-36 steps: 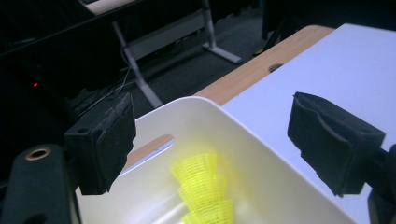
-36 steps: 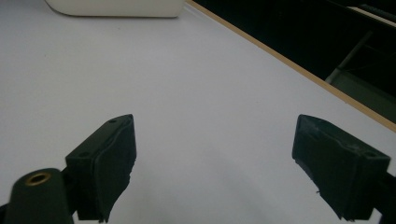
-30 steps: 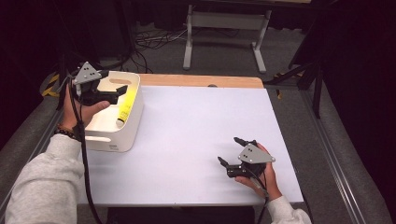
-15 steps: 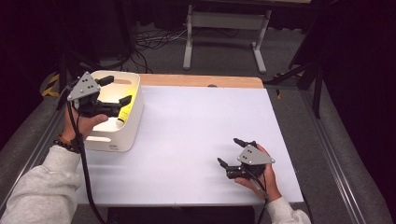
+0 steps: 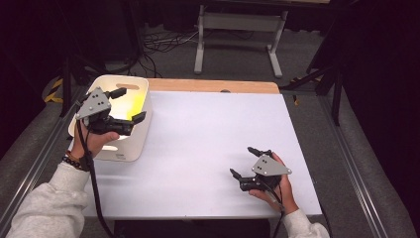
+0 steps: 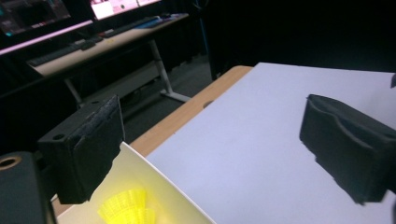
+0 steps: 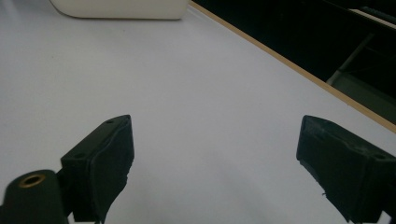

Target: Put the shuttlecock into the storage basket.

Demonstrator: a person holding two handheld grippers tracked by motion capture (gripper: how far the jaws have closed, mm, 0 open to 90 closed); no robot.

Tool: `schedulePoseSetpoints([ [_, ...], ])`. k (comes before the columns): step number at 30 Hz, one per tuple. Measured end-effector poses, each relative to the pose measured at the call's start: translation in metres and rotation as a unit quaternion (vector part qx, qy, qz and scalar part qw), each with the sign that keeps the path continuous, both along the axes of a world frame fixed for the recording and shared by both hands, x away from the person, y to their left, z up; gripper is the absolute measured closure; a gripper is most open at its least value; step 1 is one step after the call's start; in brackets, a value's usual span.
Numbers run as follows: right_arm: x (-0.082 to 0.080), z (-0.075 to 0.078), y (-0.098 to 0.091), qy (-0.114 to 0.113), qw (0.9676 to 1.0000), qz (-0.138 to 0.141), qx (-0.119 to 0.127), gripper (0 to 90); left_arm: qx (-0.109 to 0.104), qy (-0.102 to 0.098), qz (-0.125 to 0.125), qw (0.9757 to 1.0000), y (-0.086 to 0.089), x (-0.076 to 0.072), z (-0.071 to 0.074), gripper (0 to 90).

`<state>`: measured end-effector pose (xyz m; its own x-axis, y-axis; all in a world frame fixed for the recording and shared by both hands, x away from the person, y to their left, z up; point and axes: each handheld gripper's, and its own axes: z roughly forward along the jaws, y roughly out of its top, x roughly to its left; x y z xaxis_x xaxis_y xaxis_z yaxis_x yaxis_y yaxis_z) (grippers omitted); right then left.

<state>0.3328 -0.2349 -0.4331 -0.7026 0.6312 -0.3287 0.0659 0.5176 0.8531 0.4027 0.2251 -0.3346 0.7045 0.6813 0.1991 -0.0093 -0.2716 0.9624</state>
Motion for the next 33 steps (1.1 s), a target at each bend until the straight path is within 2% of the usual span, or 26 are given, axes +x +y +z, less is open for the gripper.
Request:
schedulePoseSetpoints([
  [5, -0.001, 0.0, 0.001, 0.0, 1.0, 0.003, -0.002, 11.9, -0.008, -0.004, -0.014, 0.9999, -0.005, -0.005, -0.003, 6.6],
  [20, -0.002, -0.001, 0.003, 0.0, 0.9999, 0.011, -0.005, 11.9, 0.008, -0.02, -0.044, 0.9988, -0.021, -0.022, -0.012, 5.2],
  [26, -0.003, 0.0, 0.004, -0.002, 0.9999, 0.014, -0.006, 11.9, 0.015, -0.021, -0.051, 0.9984, -0.026, -0.028, -0.017, 5.3],
  [27, -0.003, 0.0, 0.005, -0.002, 0.9999, 0.014, -0.006, 11.9, 0.007, -0.022, -0.055, 0.9982, -0.026, -0.03, -0.018, 5.4],
  [33, -0.004, 0.0, 0.005, -0.003, 0.9999, 0.015, -0.006, 12.0, 0.004, -0.026, -0.069, 0.9973, -0.031, -0.039, -0.019, 5.7],
])
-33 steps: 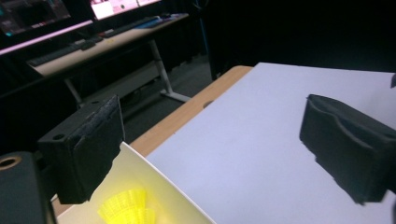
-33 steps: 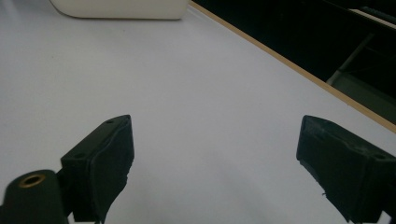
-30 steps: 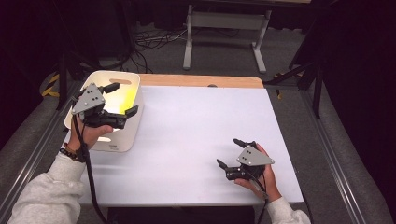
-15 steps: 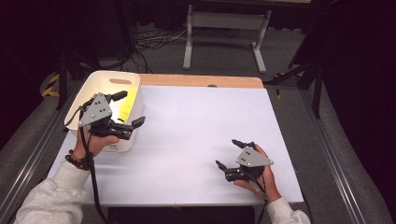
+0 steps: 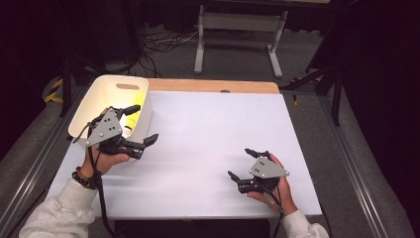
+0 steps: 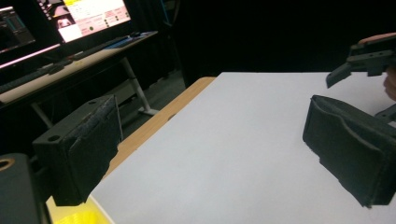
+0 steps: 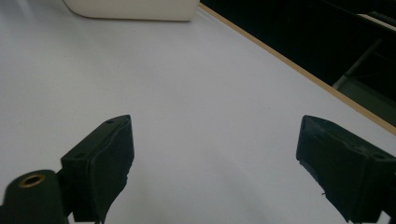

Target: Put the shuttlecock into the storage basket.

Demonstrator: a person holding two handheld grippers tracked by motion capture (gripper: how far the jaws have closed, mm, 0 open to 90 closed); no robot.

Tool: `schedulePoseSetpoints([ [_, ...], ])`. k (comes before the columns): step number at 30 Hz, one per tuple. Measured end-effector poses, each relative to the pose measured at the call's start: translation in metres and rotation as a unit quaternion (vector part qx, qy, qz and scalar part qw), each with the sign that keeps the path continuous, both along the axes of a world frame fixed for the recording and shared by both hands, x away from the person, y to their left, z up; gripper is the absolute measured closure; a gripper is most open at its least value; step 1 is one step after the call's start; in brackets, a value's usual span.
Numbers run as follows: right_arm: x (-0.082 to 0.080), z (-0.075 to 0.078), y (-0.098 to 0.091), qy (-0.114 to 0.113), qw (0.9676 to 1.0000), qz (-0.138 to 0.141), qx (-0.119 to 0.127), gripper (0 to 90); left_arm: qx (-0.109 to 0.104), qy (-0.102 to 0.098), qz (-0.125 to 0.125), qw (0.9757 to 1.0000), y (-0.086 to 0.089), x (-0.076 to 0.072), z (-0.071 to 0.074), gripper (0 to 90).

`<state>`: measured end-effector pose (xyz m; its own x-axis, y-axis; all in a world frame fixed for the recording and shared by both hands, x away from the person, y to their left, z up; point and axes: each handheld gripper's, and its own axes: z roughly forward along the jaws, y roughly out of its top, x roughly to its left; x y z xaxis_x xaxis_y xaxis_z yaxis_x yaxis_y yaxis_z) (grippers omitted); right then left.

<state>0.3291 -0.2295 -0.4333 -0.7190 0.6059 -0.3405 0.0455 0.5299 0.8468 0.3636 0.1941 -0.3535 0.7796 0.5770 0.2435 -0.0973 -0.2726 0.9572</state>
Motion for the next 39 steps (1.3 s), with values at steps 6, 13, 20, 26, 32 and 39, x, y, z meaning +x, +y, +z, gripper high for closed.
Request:
schedulePoseSetpoints([
  [6, -0.002, 0.0, 0.001, -0.001, 1.0, 0.002, 0.0, 12.0, 0.011, -0.003, -0.012, 0.9999, -0.009, -0.007, -0.005, 5.9],
  [13, -0.003, 0.001, 0.002, -0.004, 1.0, 0.001, 0.001, 12.0, 0.02, -0.004, -0.021, 0.9996, -0.015, -0.011, -0.013, 6.0],
  [20, -0.003, 0.002, 0.002, -0.005, 1.0, 0.002, 0.001, 12.0, 0.02, 0.001, -0.026, 0.9995, -0.018, -0.013, -0.019, 6.3],
  [26, -0.004, 0.003, 0.002, -0.007, 1.0, 0.002, 0.003, 12.0, 0.025, 0.004, -0.031, 0.9992, -0.019, -0.016, -0.022, 6.6],
  [32, -0.006, 0.004, 0.003, -0.008, 0.9999, 0.003, 0.006, 12.0, 0.028, 0.008, -0.037, 0.9989, -0.019, -0.018, -0.027, 6.8],
  [39, -0.009, 0.005, 0.005, -0.011, 0.9999, 0.008, 0.004, 12.0, 0.043, 0.014, -0.041, 0.9981, -0.019, -0.021, -0.038, 7.5],
])
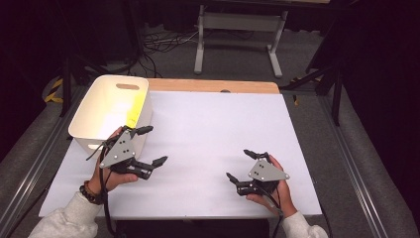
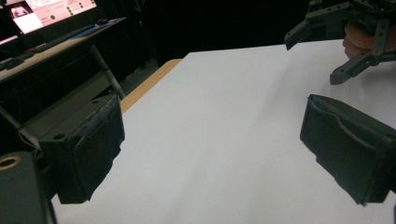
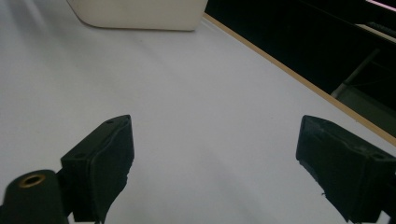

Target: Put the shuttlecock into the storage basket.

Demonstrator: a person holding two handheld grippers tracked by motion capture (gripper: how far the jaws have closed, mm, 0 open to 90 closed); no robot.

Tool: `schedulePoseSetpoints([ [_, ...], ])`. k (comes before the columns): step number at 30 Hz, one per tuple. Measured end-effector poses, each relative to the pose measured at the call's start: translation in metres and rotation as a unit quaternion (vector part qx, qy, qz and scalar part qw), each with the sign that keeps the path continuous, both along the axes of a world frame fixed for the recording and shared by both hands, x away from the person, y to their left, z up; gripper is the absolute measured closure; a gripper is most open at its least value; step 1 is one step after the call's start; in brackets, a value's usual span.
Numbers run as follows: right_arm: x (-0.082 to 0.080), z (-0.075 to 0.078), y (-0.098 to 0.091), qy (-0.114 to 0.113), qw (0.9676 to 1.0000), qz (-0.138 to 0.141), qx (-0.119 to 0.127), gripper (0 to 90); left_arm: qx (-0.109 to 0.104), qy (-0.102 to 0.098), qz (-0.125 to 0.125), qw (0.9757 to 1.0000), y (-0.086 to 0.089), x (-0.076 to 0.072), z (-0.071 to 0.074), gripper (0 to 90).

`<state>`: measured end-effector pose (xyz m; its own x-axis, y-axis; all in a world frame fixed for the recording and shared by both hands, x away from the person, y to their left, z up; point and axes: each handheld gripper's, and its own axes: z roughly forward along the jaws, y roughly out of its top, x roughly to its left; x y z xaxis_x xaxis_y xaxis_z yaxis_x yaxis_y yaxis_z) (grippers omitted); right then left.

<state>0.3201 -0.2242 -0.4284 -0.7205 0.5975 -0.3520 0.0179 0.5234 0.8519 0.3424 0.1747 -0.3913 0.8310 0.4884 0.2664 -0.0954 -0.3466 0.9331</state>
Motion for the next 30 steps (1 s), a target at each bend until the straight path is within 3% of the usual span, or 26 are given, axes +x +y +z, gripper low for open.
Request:
schedulePoseSetpoints([
  [18, -0.004, -0.002, 0.001, 0.0, 1.0, -0.003, -0.002, 12.0, 0.013, 0.014, 0.007, 0.9998, 0.006, -0.004, -0.027, 8.0],
  [28, -0.006, -0.003, 0.0, 0.001, 1.0, -0.003, -0.001, 12.0, 0.033, 0.016, 0.02, 0.9991, 0.016, -0.012, -0.046, 8.2],
  [30, -0.006, -0.003, 0.0, 0.001, 1.0, -0.003, 0.001, 12.0, 0.025, 0.027, 0.021, 0.9991, 0.019, -0.014, -0.051, 8.3],
])
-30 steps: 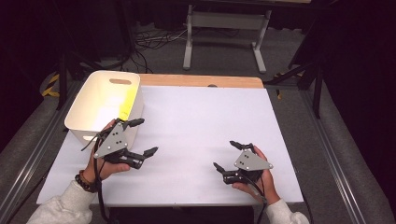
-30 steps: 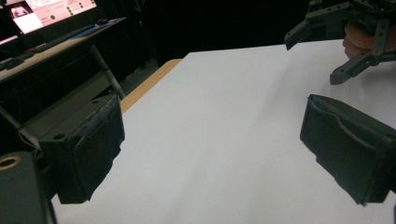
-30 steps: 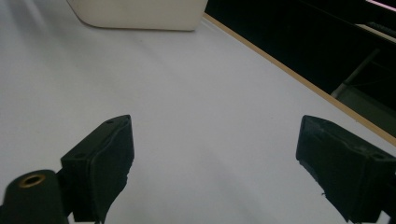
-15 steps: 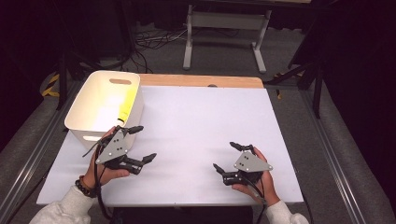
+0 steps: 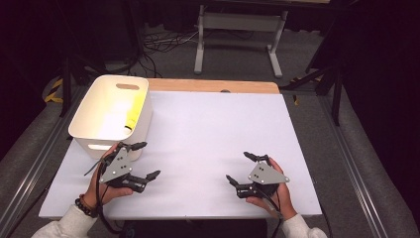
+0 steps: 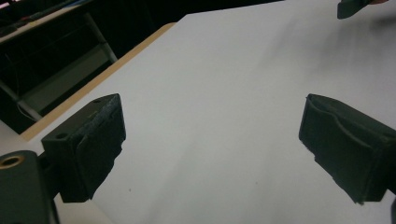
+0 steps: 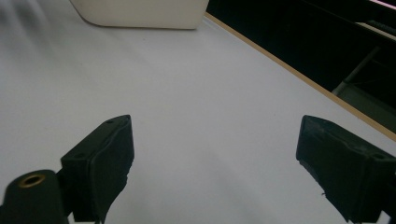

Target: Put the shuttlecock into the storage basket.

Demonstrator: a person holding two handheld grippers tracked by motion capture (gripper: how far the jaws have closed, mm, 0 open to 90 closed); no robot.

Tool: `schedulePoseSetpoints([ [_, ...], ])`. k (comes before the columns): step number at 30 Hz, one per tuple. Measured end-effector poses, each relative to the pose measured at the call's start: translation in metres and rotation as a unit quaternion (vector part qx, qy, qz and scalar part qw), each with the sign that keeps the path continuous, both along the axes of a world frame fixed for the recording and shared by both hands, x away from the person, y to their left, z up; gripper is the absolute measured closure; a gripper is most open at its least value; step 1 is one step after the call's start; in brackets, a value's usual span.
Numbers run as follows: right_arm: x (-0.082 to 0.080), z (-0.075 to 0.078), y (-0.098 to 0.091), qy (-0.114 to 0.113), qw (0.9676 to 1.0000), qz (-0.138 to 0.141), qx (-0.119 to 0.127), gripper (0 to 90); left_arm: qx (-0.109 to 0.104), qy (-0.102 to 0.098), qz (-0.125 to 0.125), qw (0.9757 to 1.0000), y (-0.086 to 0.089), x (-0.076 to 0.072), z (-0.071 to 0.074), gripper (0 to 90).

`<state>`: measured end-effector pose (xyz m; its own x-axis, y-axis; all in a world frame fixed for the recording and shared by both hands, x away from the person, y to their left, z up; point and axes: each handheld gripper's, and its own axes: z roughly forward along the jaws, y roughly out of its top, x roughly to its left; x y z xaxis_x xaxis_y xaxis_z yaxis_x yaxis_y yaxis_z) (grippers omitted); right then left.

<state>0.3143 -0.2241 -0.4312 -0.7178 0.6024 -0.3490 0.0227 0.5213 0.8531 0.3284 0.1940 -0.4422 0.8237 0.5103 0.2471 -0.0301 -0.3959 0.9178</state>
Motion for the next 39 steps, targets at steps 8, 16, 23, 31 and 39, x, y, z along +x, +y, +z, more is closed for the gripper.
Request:
schedulePoseSetpoints([
  [8, 0.002, -0.001, 0.002, -0.002, 1.0, 0.002, 0.003, 11.9, 0.001, 0.013, 0.019, 0.9997, 0.013, -0.007, -0.018, 9.1],
  [16, -0.002, -0.005, -0.001, 0.001, 1.0, -0.002, 0.003, 11.8, -0.005, 0.038, 0.038, 0.9985, 0.026, -0.012, -0.036, 9.1],
  [23, -0.005, -0.006, -0.005, 0.001, 1.0, -0.006, 0.005, 10.9, -0.016, 0.054, 0.042, 0.9975, 0.029, -0.017, -0.043, 8.9],
  [31, -0.009, -0.008, -0.003, -0.002, 1.0, -0.005, 0.001, 9.9, -0.021, 0.046, 0.038, 0.998, 0.027, -0.017, -0.041, 8.5],
  [39, -0.012, -0.009, -0.001, -0.001, 0.9999, -0.015, -0.005, 9.9, -0.023, 0.042, 0.03, 0.9984, 0.028, -0.016, -0.04, 8.4],
])
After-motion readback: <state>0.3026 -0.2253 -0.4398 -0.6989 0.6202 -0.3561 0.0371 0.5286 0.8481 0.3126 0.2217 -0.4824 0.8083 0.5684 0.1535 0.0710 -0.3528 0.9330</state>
